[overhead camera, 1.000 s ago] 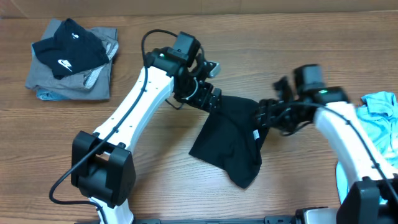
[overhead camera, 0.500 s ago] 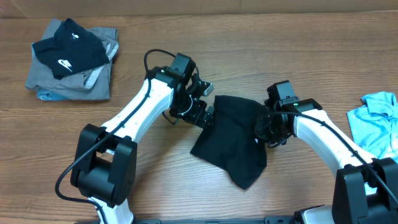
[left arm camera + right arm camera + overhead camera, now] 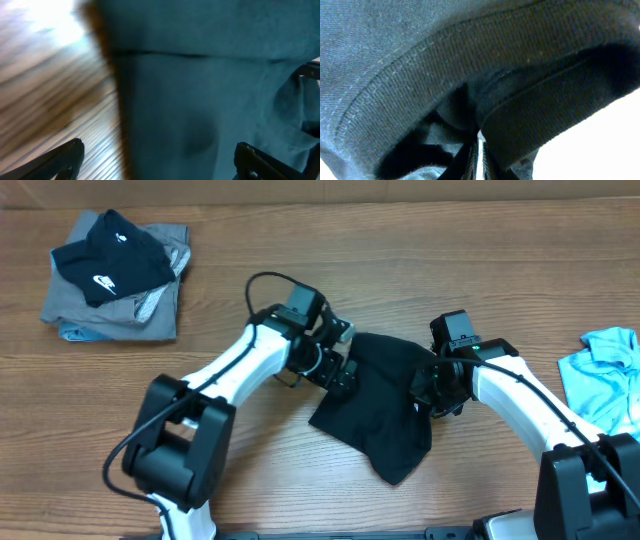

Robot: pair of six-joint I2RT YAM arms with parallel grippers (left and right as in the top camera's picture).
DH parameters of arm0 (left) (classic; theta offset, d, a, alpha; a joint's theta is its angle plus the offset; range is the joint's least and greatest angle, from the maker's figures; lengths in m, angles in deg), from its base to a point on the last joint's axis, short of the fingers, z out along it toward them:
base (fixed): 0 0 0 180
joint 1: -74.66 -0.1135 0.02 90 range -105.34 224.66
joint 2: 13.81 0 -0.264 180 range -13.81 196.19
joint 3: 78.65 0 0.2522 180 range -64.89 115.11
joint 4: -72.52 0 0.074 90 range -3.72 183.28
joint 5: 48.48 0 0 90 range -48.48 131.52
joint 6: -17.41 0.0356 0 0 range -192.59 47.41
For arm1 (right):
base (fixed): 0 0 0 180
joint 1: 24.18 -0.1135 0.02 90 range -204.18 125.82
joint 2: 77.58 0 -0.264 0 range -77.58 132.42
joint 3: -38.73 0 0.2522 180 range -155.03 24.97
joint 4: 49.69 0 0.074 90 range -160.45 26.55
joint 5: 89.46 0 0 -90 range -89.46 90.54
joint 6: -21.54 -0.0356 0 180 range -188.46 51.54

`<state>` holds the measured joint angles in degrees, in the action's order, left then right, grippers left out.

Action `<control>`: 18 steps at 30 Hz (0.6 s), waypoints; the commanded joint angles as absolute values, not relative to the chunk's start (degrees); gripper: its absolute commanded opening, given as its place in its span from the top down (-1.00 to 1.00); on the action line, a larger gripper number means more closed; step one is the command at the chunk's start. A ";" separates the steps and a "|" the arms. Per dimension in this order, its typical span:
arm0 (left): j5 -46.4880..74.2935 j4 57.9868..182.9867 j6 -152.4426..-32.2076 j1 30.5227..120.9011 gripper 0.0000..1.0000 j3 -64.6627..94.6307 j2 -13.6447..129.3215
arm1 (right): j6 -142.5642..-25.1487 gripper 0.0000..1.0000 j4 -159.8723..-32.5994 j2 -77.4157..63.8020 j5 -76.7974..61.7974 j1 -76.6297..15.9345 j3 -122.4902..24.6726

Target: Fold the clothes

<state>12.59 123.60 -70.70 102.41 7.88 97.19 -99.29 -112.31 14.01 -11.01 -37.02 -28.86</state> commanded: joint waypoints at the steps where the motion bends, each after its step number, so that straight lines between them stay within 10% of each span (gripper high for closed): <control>1: 4.85 121.59 -71.42 104.01 -0.96 7.55 102.31 | -99.55 0.81 -112.14 14.19 -9.54 -36.87 -28.51; 9: -6.29 116.04 -72.58 106.04 -0.61 7.57 106.11 | -98.44 0.81 -112.14 14.19 -9.59 -37.05 -28.51; 18: -3.28 115.60 -72.60 108.20 0.92 7.60 106.11 | -98.46 0.81 -114.65 14.10 -9.98 -37.07 -28.94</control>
<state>-2.64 115.73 -72.69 107.87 7.79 105.37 -98.65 -113.54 14.01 -9.96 -37.02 -28.86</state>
